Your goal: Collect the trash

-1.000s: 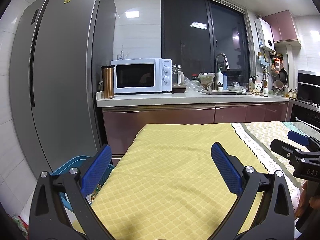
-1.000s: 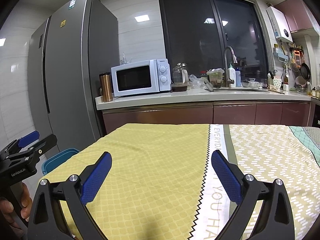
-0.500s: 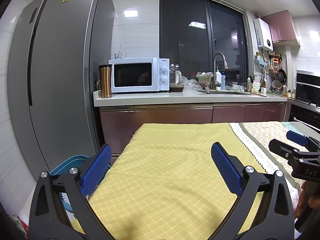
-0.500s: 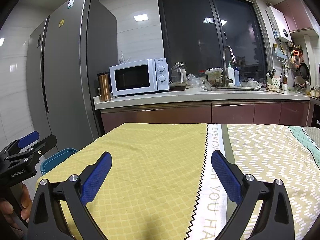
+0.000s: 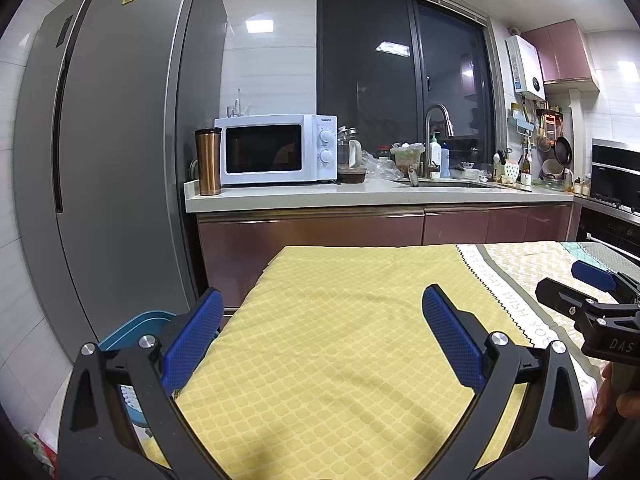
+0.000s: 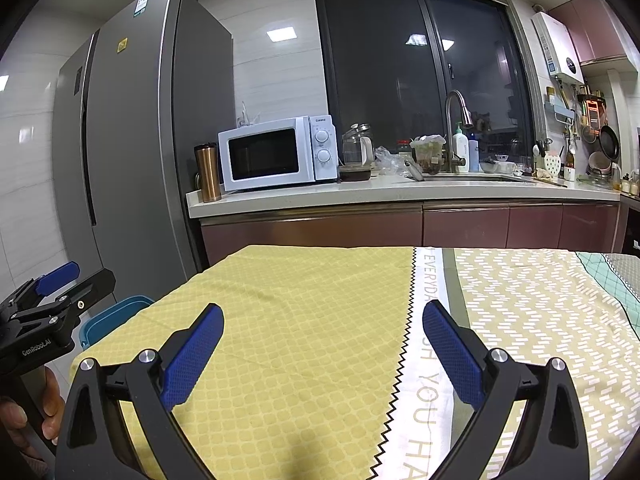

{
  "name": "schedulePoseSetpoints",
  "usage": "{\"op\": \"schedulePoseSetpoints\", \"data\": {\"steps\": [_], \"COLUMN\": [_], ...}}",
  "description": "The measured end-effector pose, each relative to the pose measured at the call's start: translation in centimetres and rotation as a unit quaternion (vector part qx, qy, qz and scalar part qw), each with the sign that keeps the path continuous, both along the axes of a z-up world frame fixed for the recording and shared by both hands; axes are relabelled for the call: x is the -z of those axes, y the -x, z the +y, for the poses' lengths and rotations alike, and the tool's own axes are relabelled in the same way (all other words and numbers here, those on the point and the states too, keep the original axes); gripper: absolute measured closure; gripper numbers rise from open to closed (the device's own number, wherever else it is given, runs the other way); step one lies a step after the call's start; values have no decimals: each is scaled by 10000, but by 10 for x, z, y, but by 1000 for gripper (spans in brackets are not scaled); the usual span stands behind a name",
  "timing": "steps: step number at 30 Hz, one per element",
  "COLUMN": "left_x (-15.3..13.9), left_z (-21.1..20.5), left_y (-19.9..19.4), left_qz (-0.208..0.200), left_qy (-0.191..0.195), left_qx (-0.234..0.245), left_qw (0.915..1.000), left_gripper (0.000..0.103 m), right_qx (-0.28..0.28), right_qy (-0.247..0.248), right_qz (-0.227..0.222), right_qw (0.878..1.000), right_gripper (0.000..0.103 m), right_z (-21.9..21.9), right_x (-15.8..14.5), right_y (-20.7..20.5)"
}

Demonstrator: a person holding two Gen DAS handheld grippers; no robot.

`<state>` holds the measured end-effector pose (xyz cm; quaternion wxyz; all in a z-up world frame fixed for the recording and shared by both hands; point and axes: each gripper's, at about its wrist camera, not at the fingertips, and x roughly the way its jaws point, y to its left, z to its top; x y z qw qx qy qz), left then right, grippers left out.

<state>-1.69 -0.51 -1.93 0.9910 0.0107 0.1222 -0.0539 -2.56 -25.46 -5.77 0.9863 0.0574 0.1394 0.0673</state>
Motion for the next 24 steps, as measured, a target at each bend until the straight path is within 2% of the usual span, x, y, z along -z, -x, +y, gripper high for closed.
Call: {"op": "schedulePoseSetpoints", "data": {"steps": [11,15,19,22,24], "left_x": [5,8,11,15,22], "left_z": [-3,-10,-14,-17,-21], "left_y": [-8,-10,-31,-59,-87], "left_qz": [34,-2,384,916,1389], "left_qy": [74,-17,-57,-30,-81], "left_qx": [113,165,194,342,384], "left_qw": [9999,9999,9991,9952,9895], "left_gripper": [6,6,6,6,6], "right_qx": [23,26,48,195,389], "right_qy": [-32,-30,44,51,-16], "right_qz": [17,35,275,853,1435], "right_qw": [10000,10000,9996,9962,9889], "right_gripper": [7,7,7,7,7], "right_z": [-4,-7,-15,-35,-60], "right_x": [0,1,-1,2,9], "right_y": [-2,-2,-12,-36,-59]}}
